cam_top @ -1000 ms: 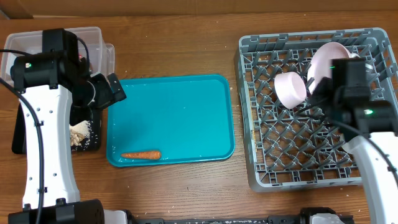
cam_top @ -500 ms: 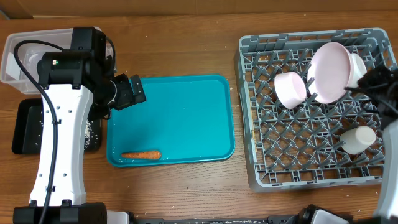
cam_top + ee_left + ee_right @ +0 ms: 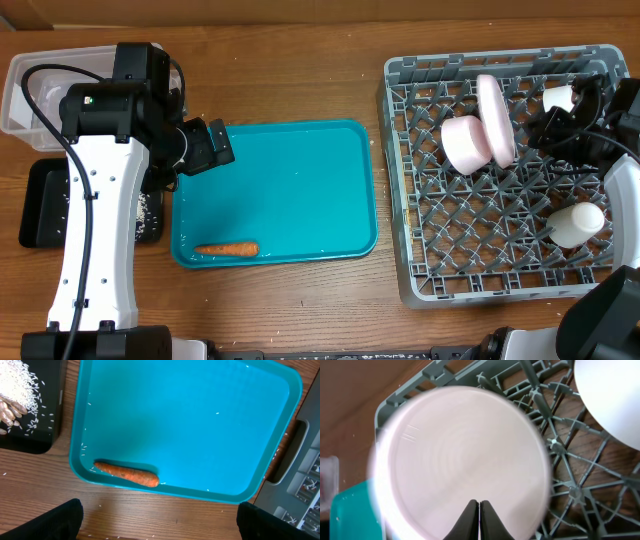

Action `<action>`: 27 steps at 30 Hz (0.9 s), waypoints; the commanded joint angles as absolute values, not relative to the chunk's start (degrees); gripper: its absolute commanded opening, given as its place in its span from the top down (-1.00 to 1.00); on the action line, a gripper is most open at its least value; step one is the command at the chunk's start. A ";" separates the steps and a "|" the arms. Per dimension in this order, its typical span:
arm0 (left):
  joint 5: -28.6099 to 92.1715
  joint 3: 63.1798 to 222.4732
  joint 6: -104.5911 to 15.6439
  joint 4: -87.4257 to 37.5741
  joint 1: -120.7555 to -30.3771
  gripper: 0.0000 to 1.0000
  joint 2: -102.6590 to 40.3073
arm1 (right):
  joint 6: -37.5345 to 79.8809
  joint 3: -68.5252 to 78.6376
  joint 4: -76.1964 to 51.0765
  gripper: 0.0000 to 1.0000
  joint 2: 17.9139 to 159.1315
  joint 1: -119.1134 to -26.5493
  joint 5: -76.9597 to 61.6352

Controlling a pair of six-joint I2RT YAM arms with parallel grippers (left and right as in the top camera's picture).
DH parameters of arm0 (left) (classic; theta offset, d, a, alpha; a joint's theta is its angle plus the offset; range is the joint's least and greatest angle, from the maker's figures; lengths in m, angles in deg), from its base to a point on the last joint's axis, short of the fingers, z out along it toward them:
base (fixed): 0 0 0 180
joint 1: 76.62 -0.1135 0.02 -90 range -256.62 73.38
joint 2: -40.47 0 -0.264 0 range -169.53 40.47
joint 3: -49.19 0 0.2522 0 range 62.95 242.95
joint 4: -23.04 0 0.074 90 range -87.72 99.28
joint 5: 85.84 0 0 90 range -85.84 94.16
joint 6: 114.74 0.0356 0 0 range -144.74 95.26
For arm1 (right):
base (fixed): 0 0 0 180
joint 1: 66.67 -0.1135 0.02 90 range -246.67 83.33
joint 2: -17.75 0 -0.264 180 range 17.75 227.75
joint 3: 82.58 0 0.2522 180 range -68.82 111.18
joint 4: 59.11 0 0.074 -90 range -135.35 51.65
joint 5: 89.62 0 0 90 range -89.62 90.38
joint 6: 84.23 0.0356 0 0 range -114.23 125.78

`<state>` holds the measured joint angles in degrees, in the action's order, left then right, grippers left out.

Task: Sort waste into correct bins and load items into the dishwasher
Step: 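Carry the plate to the rack's back and stand it upright, then reach the left gripper to the carrot on the teal tray and grasp it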

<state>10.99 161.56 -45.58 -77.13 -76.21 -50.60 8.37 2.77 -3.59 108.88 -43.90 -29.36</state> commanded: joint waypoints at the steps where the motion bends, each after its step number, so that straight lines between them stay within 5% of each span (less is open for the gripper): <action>1: 11.06 161.23 -44.88 -77.07 -75.93 -1.00 -50.16 | 7.80 3.69 -2.56 0.74 107.68 -43.82 -27.15; 6: 11.04 161.23 -44.88 -77.09 -75.95 -1.00 -50.18 | 9.48 4.48 -0.37 0.29 104.42 -43.82 -25.55; 27: 19.30 138.08 -49.01 -72.26 -75.03 -0.99 -50.16 | 8.12 6.36 17.39 -0.14 96.34 -73.52 -15.06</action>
